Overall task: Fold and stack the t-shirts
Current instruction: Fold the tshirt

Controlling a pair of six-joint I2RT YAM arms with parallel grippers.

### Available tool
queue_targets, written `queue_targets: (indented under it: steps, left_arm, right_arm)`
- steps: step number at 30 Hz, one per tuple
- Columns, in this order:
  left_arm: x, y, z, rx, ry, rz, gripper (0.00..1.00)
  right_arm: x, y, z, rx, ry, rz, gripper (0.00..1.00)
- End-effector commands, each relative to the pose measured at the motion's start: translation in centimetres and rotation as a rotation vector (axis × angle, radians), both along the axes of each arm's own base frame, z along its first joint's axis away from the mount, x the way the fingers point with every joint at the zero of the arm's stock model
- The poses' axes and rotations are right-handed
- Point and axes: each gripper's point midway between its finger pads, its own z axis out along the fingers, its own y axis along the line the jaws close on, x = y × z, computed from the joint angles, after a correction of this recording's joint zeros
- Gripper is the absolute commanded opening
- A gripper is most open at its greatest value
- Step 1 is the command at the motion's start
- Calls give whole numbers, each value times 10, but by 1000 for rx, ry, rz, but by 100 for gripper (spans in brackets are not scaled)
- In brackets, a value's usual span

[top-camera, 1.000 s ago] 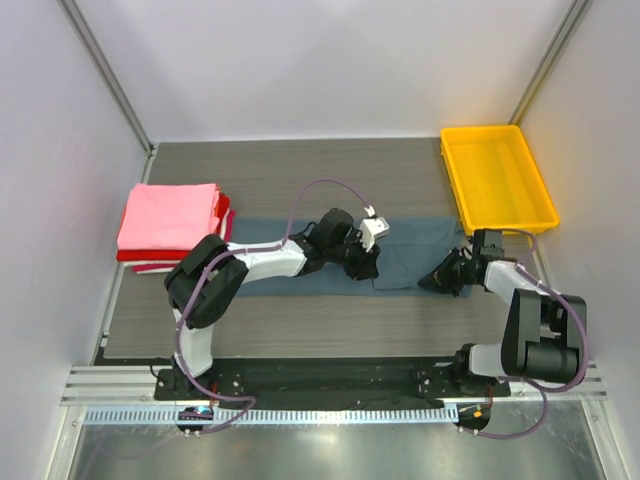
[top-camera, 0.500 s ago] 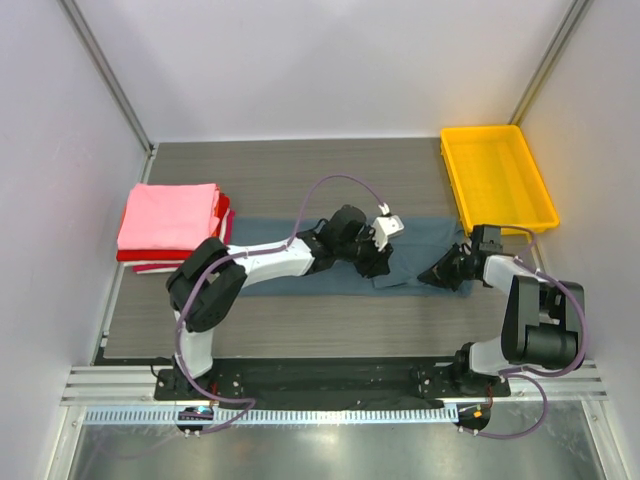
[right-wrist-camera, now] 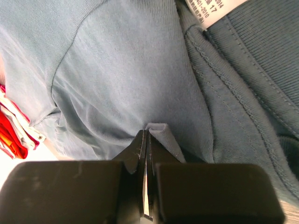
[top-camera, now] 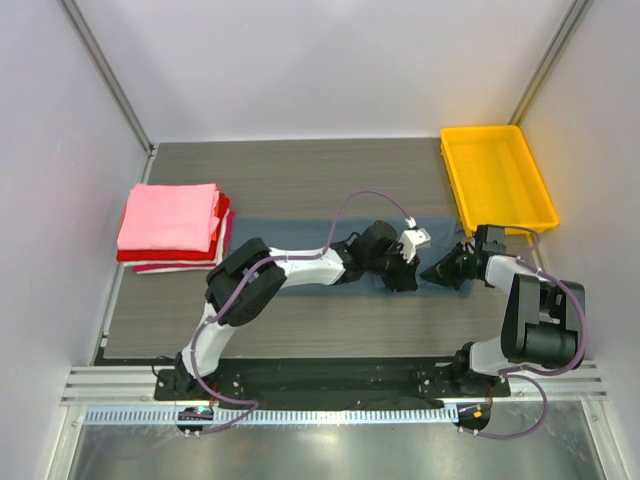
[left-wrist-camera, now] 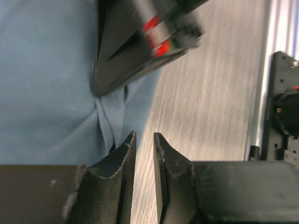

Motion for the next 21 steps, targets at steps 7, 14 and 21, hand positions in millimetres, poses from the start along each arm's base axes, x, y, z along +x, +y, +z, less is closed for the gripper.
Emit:
queue_targets:
  steps: [7, 14, 21]
  left_arm:
    - [18, -7, -10, -35, 58, 81, 20]
    - [30, 5, -18, -17, 91, 134, 20]
    - [37, 15, -25, 29, 106, 140, 20]
  right_arm:
    - [5, -3, 4, -10, -35, -4, 4]
    - [3, -2, 2, -11, -32, 0, 3]
    - [2, -2, 2, -10, -29, -2, 4]
